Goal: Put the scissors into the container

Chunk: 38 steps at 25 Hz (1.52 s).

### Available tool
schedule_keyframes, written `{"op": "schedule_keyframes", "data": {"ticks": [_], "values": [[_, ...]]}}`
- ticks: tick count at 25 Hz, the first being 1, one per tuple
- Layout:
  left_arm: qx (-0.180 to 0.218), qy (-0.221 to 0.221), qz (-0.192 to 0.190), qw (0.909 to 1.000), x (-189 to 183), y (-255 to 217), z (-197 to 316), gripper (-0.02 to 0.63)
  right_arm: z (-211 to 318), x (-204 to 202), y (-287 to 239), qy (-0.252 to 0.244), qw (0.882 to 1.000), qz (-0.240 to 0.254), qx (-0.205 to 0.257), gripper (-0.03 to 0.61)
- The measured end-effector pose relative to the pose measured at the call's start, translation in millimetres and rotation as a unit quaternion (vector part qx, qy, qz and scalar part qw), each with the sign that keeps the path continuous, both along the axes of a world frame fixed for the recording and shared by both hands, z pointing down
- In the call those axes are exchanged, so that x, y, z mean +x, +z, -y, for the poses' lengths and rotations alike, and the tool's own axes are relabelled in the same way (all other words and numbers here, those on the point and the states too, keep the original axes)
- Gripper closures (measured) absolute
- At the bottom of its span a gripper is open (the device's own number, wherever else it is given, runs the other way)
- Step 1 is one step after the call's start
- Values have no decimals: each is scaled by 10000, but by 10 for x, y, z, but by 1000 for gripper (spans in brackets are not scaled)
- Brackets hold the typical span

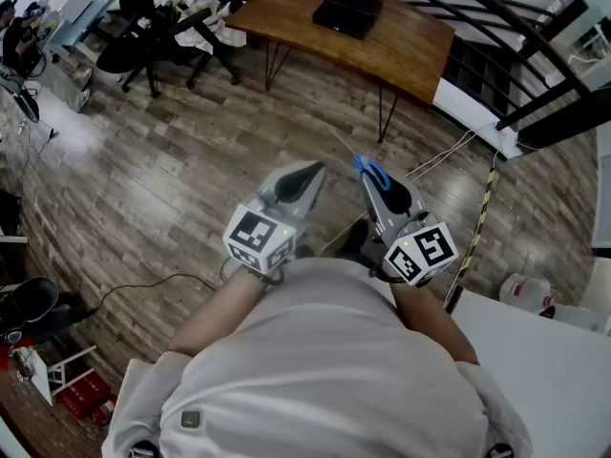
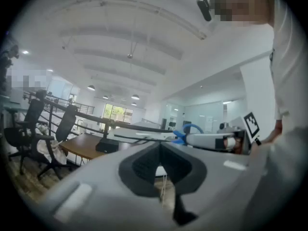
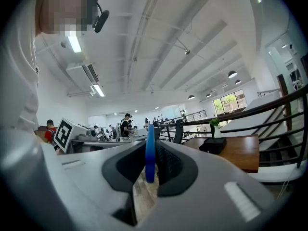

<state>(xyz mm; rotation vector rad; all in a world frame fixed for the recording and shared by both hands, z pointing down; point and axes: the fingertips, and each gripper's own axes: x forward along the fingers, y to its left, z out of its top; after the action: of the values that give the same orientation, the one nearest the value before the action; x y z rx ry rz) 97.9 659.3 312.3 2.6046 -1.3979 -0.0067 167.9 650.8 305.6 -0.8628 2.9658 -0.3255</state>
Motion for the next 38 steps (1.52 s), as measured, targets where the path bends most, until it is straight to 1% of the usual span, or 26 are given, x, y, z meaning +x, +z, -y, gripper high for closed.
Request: {"op": "schedule_keyframes", "data": {"ticks": [12,19,24,29,34,38], "values": [[-42,-7,-43,10000,-69,55,-20,611,-42,-78,35,-42,10000,-16,-16,522],[-92,43,-53,9999,66,77,111,612,76,35,49,-24,10000,-25,-48,522],[-164,147,-47,9997,287,133,320,612,301,255,114,56,9999,15,-130,522],[-193,249,13,9995,621,137,647,612,631,534,126,46,9999,50,-146,522],[-152,151,20,9998,960,79,1138,612,1126,862,85,-60,9999,48,-126,522],[-43,36,-60,10000,1249,11,1543,612,1534,1149,58,-137,9998,57,-100,522]]}}
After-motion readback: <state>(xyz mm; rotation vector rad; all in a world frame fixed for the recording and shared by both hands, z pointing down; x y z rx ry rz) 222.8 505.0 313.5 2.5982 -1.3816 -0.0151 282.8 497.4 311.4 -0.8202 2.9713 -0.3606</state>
